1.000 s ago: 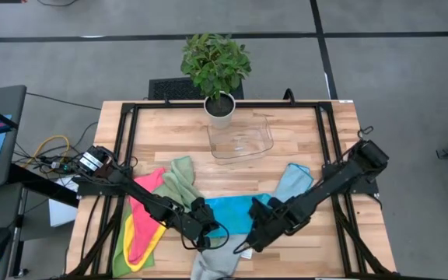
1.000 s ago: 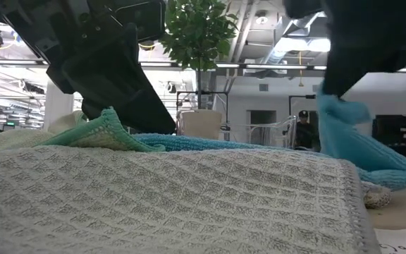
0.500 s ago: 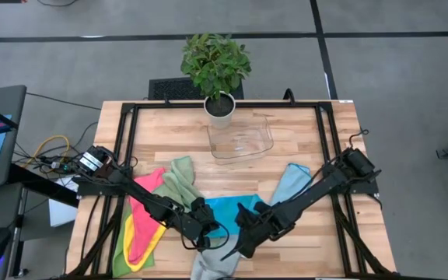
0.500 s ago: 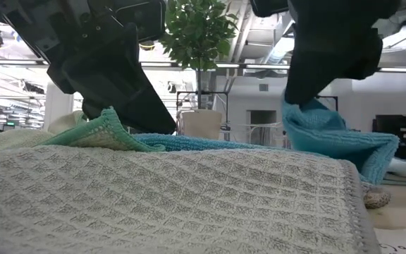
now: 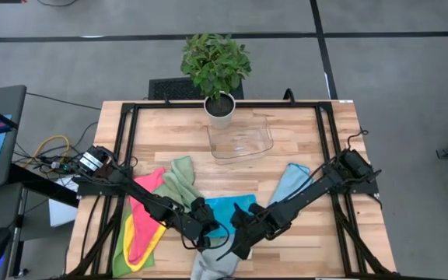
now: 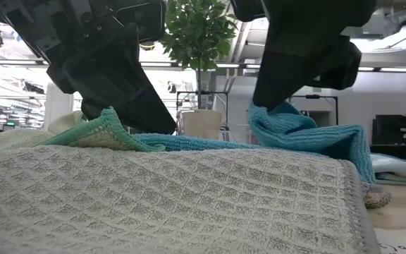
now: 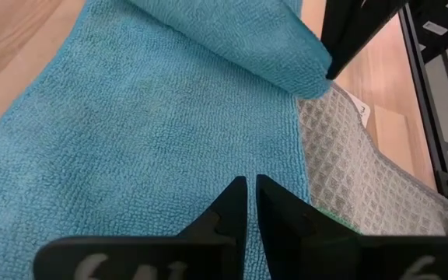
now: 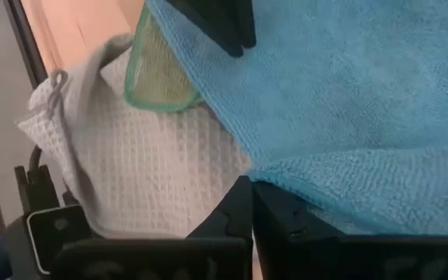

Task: Fold microfiber towels
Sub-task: Fold the blue microfiber cloth

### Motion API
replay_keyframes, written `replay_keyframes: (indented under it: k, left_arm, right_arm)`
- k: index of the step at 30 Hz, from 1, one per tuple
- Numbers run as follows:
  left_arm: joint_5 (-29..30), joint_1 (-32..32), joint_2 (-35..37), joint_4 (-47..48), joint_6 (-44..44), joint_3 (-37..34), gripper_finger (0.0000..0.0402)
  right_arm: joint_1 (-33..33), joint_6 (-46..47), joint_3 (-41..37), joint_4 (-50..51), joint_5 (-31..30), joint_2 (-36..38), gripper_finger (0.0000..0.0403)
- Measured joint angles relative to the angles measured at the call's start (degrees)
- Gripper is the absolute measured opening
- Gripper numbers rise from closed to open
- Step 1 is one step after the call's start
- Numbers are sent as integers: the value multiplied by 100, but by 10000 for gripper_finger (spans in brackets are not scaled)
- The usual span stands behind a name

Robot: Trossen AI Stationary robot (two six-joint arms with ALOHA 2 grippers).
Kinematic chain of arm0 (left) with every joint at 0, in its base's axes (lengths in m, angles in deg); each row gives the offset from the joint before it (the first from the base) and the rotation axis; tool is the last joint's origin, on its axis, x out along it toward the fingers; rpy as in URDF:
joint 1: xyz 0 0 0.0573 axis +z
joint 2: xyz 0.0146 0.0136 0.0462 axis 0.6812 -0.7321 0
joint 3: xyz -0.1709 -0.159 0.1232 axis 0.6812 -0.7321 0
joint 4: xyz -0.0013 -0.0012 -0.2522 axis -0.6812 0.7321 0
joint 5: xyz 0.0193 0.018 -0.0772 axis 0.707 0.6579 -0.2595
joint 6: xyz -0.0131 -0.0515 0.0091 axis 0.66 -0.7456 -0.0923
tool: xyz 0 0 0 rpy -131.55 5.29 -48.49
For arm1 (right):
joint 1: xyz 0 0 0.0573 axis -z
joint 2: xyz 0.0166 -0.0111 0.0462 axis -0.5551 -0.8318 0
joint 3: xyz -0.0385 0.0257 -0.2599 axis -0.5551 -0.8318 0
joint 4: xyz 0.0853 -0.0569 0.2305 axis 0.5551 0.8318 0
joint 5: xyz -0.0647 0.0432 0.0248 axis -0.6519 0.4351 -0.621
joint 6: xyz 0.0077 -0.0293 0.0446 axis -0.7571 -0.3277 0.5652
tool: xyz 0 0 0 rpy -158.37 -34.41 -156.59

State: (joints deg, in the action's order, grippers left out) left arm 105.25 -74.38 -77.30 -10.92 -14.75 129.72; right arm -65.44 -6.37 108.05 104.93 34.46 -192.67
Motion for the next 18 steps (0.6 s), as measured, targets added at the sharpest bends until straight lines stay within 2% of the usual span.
replay_keyframes:
  k: [10,18]
  left_arm:
    - [-2,0,0,-1,-2,0,20]
    - [-2,0,0,-3,-8,0,20]
  right_arm:
    - [11,-99,0,-82,-105,0,58]
    - [77,-358,0,-88,-104,25,118]
